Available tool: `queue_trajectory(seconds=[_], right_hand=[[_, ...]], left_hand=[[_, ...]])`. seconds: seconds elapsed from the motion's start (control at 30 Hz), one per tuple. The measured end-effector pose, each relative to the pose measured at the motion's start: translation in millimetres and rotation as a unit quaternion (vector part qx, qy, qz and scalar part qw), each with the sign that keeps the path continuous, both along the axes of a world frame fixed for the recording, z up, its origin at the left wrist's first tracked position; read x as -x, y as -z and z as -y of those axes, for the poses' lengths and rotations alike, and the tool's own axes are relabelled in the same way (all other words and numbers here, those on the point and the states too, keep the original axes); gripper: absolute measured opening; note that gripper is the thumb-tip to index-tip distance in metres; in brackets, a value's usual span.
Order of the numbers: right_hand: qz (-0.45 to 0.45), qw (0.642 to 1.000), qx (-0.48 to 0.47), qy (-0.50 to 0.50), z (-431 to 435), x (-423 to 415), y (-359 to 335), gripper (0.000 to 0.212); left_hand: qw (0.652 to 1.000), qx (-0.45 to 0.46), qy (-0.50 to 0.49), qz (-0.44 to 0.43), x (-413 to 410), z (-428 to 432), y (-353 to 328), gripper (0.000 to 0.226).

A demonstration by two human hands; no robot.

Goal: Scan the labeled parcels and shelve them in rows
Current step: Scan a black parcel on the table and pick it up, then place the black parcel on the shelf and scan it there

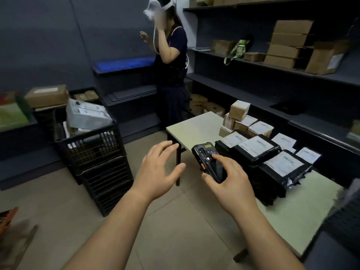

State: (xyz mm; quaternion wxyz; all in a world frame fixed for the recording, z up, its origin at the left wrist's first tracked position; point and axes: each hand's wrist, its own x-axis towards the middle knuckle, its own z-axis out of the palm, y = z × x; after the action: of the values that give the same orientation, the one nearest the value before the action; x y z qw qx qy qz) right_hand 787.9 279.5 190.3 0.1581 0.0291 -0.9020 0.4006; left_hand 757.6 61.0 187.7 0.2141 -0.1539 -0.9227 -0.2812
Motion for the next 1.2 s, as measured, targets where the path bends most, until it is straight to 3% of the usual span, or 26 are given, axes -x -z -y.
queue_trajectory(seconds=[0.23, 0.47, 0.67, 1.03, 1.2], right_hand=[[0.020, 0.992, 0.000, 0.127, -2.3, 94.5, -1.0, 0.056], [0.086, 0.958, 0.005, 0.272, -70.5, 134.9, 28.0, 0.054], [0.112, 0.942, 0.030, 0.315, -123.6, 183.2, 57.3, 0.053], [0.198, 0.927, 0.010, 0.319, -167.8, 262.1, 79.7, 0.055], [0.219, 0.911, -0.003, 0.349, -167.4, 277.3, 92.0, 0.056]], left_hand=[[0.993, 0.004, 0.110, 0.031, 146.4, -10.3, 2.6, 0.063], [0.969, 0.027, 0.230, 0.083, 242.2, -90.0, 34.1, 0.065], [0.954, 0.044, 0.277, 0.111, 312.1, -167.2, 53.6, 0.066], [0.939, 0.059, 0.276, 0.194, 412.1, -224.9, 99.1, 0.055], [0.925, 0.134, 0.245, 0.257, 438.6, -233.7, 144.1, 0.053]])
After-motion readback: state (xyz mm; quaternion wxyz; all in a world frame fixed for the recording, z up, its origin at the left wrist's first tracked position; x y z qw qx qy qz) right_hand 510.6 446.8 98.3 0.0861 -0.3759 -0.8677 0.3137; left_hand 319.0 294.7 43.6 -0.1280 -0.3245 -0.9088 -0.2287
